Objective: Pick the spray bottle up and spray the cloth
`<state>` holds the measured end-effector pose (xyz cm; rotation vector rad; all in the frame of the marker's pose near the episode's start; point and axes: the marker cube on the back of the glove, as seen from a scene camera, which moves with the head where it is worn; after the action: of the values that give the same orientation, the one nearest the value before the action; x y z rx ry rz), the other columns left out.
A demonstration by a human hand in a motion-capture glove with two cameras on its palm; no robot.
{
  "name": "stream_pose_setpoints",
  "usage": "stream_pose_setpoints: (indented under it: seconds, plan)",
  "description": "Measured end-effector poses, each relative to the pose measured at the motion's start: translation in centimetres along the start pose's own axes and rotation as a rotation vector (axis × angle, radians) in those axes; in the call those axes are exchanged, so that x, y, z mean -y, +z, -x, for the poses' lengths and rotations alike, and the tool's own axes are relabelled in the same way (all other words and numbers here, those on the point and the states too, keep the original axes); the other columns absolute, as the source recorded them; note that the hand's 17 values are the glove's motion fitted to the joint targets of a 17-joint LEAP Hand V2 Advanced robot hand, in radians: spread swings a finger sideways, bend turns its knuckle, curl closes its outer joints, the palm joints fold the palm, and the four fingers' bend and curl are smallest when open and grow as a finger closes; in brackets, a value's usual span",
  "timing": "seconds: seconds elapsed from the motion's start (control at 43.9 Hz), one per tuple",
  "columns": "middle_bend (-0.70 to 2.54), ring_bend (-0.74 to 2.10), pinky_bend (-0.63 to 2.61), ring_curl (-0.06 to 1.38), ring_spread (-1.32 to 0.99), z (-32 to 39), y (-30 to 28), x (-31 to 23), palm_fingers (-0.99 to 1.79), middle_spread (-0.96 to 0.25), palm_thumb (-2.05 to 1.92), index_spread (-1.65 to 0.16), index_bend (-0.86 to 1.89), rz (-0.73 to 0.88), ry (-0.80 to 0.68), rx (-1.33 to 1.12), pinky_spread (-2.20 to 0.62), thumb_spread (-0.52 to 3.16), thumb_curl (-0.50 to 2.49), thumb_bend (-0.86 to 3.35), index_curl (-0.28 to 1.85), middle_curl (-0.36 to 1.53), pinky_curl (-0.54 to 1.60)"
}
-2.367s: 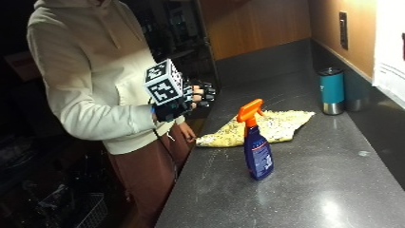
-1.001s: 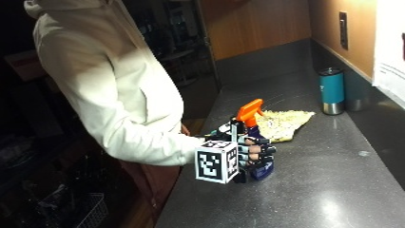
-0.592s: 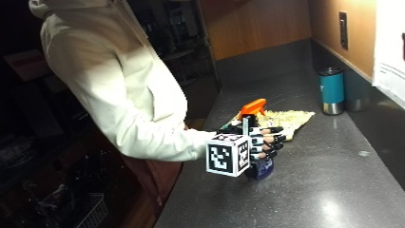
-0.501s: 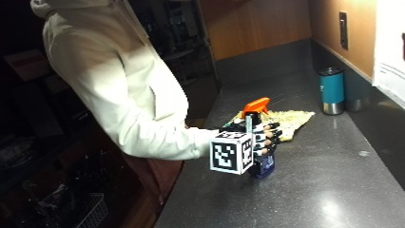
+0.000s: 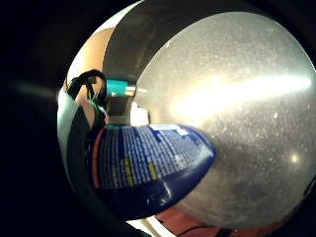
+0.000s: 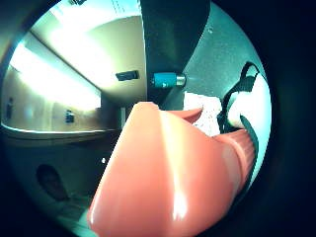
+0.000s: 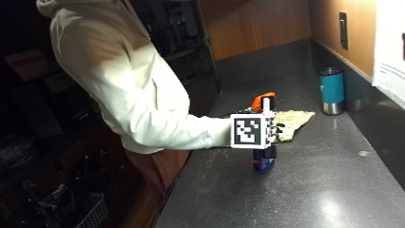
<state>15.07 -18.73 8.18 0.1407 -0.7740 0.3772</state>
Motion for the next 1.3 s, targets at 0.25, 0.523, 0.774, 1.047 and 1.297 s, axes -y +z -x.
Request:
stream_pose_setpoints:
  seconds: [0.25, 0.523, 0.774, 1.047, 1.297]
  plan:
    - [0.55, 0.45, 0.24, 0.39, -0.2, 3.6, 1.4, 0.5, 1.38, -0.11, 1.03, -0.11, 0.44, 0.09, -0.089, -0.411, -0.2, 0.11, 0.63, -0.03, 0.5, 0.49, 0.35]
    - [0.56, 0.51, 0.27, 0.42, -0.21, 11.6, 5.5, -0.9, 1.39, -0.11, 1.01, -0.09, 0.47, 0.357, -0.15, -0.945, -0.22, 0.0, 0.65, -0.03, 0.53, 0.49, 0.36]
    - [0.58, 0.52, 0.29, 0.43, -0.21, 13.2, 11.8, -4.0, 1.38, -0.11, 1.0, -0.1, 0.47, 0.531, -0.106, -1.338, -0.22, -0.04, 0.67, -0.03, 0.53, 0.5, 0.37]
    - [0.6, 0.52, 0.3, 0.43, -0.21, 13.0, 15.7, -6.2, 1.38, -0.11, 0.99, -0.1, 0.47, 0.511, -0.026, -1.38, -0.22, -0.05, 0.67, -0.03, 0.53, 0.5, 0.37]
    - [0.6, 0.52, 0.3, 0.43, -0.21, 15.1, 14.8, -6.2, 1.38, -0.11, 0.99, -0.1, 0.47, 0.47, -0.047, -1.455, -0.22, -0.06, 0.68, -0.03, 0.54, 0.49, 0.37]
